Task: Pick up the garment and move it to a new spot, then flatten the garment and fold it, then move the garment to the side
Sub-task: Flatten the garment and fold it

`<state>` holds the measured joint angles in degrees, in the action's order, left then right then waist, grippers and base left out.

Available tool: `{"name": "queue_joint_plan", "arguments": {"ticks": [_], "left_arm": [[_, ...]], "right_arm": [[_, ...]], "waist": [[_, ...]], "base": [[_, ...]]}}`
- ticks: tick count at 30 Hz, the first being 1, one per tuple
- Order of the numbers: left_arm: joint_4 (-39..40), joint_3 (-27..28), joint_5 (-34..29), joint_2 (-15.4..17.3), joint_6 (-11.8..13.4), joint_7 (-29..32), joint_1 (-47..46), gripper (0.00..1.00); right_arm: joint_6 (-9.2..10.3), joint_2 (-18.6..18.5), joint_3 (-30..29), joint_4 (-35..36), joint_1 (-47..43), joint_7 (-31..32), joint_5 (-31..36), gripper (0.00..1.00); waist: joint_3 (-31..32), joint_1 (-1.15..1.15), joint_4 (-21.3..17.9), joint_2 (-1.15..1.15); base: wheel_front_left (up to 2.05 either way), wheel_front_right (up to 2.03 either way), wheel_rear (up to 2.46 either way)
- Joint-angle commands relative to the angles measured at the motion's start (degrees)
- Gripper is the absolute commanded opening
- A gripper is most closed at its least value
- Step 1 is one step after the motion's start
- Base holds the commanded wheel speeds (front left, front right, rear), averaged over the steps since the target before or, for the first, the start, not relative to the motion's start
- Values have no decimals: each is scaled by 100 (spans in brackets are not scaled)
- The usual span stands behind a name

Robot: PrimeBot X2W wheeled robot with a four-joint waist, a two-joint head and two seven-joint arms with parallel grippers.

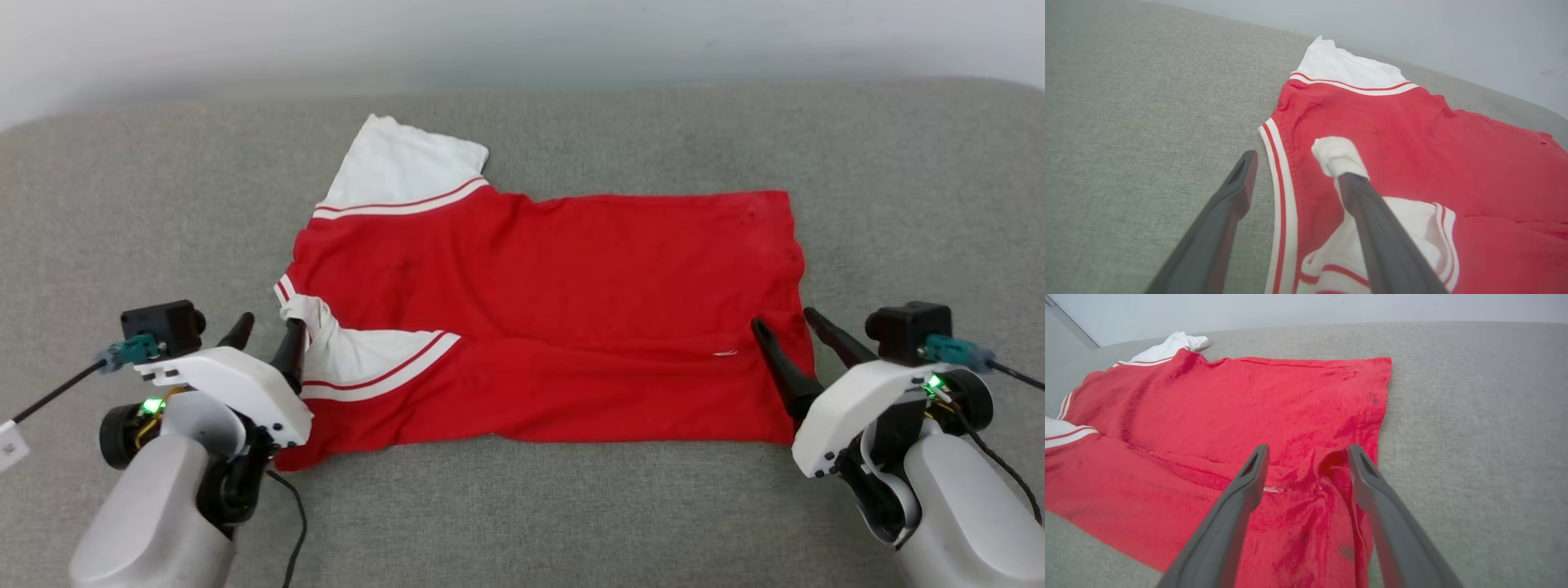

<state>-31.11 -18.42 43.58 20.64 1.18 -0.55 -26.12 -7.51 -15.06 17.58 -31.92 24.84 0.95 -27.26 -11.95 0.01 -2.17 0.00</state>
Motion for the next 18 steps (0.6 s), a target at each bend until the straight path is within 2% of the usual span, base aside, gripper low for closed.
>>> {"name": "queue_joint_plan", "arguments": {"ticks": [1, 5, 9, 18], "left_arm": [[31, 23, 13, 93, -35, 20, 51, 100], [332, 4, 25, 371, -38, 293, 192, 100], [865, -41, 53, 740, 43, 869, 379, 100], [2110, -77, 326, 1588, 315, 2492, 748, 100]], "right_arm": [[4, -52, 5, 156, -160, -260, 6, 100], [4, -114, -151, 657, -399, -801, 107, 100], [4, -70, -526, 1214, -666, -1046, 471, 100], [4, 470, -1362, 2681, -1343, -688, 1329, 100]], "waist": [[188, -1, -34, 0], [383, -1, -65, 0], [467, -1, -107, 0], [245, -1, -289, 0]], "base": [[0, 0, 0], [0, 0, 0], [0, 0, 0], [0, 0, 0]]}}
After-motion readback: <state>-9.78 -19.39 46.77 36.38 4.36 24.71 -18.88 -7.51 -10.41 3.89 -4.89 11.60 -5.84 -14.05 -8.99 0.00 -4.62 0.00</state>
